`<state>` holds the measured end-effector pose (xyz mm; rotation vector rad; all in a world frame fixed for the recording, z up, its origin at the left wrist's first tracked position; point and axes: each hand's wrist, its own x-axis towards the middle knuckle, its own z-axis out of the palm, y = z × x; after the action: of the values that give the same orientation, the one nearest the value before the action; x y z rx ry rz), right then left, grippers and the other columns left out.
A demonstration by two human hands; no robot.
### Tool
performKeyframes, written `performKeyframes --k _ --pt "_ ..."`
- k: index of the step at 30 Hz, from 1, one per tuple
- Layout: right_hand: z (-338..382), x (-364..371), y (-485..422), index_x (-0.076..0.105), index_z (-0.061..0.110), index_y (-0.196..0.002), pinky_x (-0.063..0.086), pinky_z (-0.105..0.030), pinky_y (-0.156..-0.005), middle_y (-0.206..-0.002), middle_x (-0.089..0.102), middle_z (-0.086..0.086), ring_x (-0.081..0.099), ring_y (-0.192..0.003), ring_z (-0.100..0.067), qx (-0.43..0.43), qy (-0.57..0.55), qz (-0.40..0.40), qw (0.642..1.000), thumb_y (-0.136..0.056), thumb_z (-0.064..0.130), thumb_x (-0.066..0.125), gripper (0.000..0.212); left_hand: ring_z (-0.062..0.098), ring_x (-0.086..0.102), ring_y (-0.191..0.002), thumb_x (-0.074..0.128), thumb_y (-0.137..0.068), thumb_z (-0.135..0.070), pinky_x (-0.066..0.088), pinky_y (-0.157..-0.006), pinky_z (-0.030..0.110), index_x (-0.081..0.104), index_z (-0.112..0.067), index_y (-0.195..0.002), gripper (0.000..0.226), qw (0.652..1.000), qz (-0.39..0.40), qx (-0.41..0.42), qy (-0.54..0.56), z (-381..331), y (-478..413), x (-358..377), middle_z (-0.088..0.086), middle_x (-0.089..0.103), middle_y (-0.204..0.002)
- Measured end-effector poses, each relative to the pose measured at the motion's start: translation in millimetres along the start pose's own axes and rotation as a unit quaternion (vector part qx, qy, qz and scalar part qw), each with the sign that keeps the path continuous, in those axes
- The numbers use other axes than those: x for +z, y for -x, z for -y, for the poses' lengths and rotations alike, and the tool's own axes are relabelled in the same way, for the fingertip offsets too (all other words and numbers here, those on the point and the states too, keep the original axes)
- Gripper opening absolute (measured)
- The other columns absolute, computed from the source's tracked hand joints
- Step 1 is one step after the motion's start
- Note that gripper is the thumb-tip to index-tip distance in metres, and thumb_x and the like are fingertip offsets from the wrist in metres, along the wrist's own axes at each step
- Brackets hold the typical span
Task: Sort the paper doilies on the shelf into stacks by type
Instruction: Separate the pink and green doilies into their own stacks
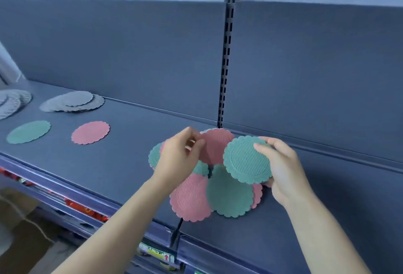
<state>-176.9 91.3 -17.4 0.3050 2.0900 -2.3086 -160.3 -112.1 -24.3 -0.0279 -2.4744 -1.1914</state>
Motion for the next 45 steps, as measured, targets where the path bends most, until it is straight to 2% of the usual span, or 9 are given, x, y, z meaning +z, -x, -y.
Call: performKeyframes --k 7,14,17,21,26,31,36,41,45 --pt "5 129 8 0.066 0.016 -0.096 0.047 -0.025 -0.062 -0.085 0.073 0.004 0.067 -0.077 -0.013 -0.046 0.031 0.136 0.989 -0.084 0.003 0.066 0.017 0.012 0.066 -0.058 0.055 -0.092 -0.002 0.058 -0.064 0.028 0.061 -0.006 -0.105 0.014 0.925 -0.143 -0.214 0.278 75 -26 -110 0.002 0.069 -0.07" --pt "-17 296 29 0.065 0.016 -0.099 0.051 -0.029 -0.063 -0.09 0.073 0.002 0.067 -0.08 -0.015 -0.019 0.043 0.215 0.976 -0.085 -0.001 0.063 0.022 0.014 0.06 -0.067 0.054 -0.093 0.0 0.055 -0.057 0.017 0.061 -0.005 -0.107 0.017 0.898 -0.194 -0.25 0.306 199 -29 -246 0.004 0.066 -0.082" --pt "-25 348 26 0.065 0.017 -0.1 0.049 -0.031 -0.068 -0.095 0.072 0.001 0.066 -0.084 -0.016 -0.006 0.005 0.163 0.987 -0.088 -0.002 0.058 0.024 0.01 0.063 -0.062 0.057 -0.091 0.002 0.055 -0.056 0.016 0.062 -0.006 -0.105 0.016 0.911 -0.171 -0.237 0.293 239 -43 -284 0.006 0.066 -0.082" --pt "-28 378 13 0.061 0.013 -0.111 0.051 -0.032 -0.073 -0.103 0.069 0.0 0.065 -0.09 -0.016 -0.001 -0.032 0.055 0.998 -0.089 -0.004 0.056 0.028 0.012 0.064 -0.06 0.068 -0.083 0.002 0.057 -0.058 0.022 0.065 -0.005 -0.106 0.024 0.951 0.024 -0.206 0.231 254 -79 -278 0.01 0.068 -0.088" --pt "-34 385 6 0.062 0.015 -0.112 0.051 -0.036 -0.073 -0.106 0.066 -0.001 0.063 -0.095 -0.021 0.021 -0.023 -0.017 0.999 -0.089 -0.002 0.057 0.029 0.014 0.057 -0.088 0.068 -0.084 -0.032 0.047 -0.084 0.025 0.061 -0.018 -0.121 0.041 0.986 0.086 -0.027 -0.142 261 -103 -258 -0.005 0.068 -0.106" --pt "-42 430 6 0.063 0.011 -0.114 0.054 -0.035 -0.072 -0.108 0.069 -0.006 0.066 -0.09 -0.021 0.059 -0.041 0.067 0.995 -0.088 -0.002 0.059 0.03 0.012 0.063 -0.075 0.061 -0.091 -0.028 0.054 -0.075 0.023 0.062 -0.028 -0.102 0.012 0.98 0.071 -0.101 0.155 259 -99 -283 -0.009 0.069 -0.088" --pt "-53 508 13 0.058 0.008 -0.124 0.055 -0.034 -0.081 -0.109 0.067 -0.002 0.065 -0.093 -0.017 0.008 0.048 0.169 0.984 -0.085 0.004 0.067 0.04 0.012 0.056 -0.068 0.075 -0.078 -0.009 0.047 -0.064 0.021 0.059 -0.024 -0.118 0.045 0.983 -0.015 -0.143 0.112 303 -97 -350 -0.007 0.064 -0.098" --pt "-79 547 31 0.057 0.022 -0.125 0.036 -0.028 -0.096 -0.126 0.056 0.005 0.047 -0.116 -0.019 -0.259 0.531 0.179 0.787 -0.086 0.041 0.063 0.044 0.02 0.054 -0.109 0.057 -0.091 -0.035 0.039 -0.093 0.032 0.054 -0.025 -0.126 0.037 0.937 0.107 -0.034 -0.331 335 -73 -384 -0.006 0.059 -0.12" --pt "-80 536 42 0.062 0.021 -0.12 0.036 -0.031 -0.098 -0.127 0.055 0.006 0.044 -0.117 -0.019 -0.301 0.558 0.163 0.756 -0.093 0.045 0.049 0.038 0.029 0.061 -0.095 0.054 -0.089 -0.03 0.046 -0.078 0.036 0.063 -0.02 -0.114 0.029 0.918 0.078 0.056 -0.385 339 -65 -376 -0.001 0.065 -0.108"
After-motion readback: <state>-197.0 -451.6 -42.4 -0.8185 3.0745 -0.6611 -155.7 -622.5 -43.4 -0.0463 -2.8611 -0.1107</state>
